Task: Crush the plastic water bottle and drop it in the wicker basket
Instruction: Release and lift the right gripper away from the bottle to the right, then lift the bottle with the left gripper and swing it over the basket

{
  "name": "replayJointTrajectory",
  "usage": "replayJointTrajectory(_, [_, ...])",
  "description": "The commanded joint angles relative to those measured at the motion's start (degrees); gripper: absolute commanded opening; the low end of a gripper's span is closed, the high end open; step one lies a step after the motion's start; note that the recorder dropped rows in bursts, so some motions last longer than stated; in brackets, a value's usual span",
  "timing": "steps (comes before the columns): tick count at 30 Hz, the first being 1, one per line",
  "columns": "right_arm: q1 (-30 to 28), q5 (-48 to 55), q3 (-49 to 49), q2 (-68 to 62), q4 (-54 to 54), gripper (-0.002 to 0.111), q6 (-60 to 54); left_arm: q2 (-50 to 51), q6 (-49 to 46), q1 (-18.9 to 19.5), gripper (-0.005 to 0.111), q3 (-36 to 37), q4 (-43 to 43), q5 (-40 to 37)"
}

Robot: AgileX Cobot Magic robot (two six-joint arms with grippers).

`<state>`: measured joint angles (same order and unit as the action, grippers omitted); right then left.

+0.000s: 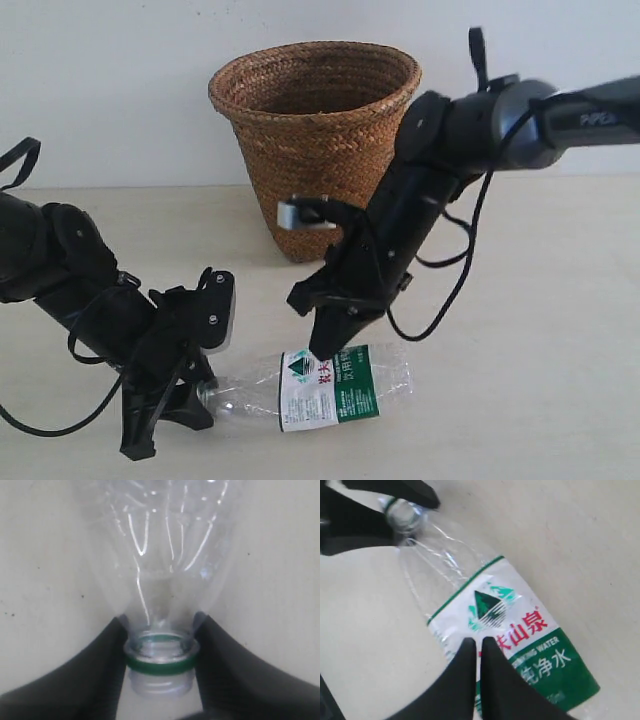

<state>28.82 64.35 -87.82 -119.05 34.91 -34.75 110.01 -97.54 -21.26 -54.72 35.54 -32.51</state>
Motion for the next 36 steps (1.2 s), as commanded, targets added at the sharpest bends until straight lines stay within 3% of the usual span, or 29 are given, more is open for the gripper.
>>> replayJointTrajectory(1, [-0.3,3.0,0.3,8.1,-2.0,0.000,-2.3,0.5,0.2,0.0,0.005,0.2,-0.6,-0.3])
replayJointTrajectory(8, [-2.3,0.7,7.5,17.9,-10.5,0.000,-1.6,-3.0,0.2,0.0,0.005,0.2,-0.6,-0.6])
replayJointTrajectory(18, [-18.6,-19.6,27.8,34.3,-9.0,0.000,-0.3,-12.1,0.3,0.0,0.005,-3.9,-0.4,-13.4])
replayJointTrajectory(25, [-19.7,-32.3,38.6,35.9,-8.9,0.000,-1.9,-15.3,3.3,0.0,0.005,-8.2,-0.4,-18.3])
replayJointTrajectory(29, [-19.7,-37.5,42.8,35.8,-8.9,0.000,-3.5,-15.8,9.3,0.6,0.005,-14.7,-1.3,-18.3])
replayJointTrajectory(32, [-19.7,-40.4,44.6,35.8,-8.9,0.000,-3.9,-15.4,15.0,1.8,0.005,-22.3,-2.0,-14.6])
replayJointTrajectory(36, [-19.7,-42.8,45.2,35.8,-8.9,0.000,-4.4,-12.5,22.1,2.2,0.006,-30.9,-1.3,2.8])
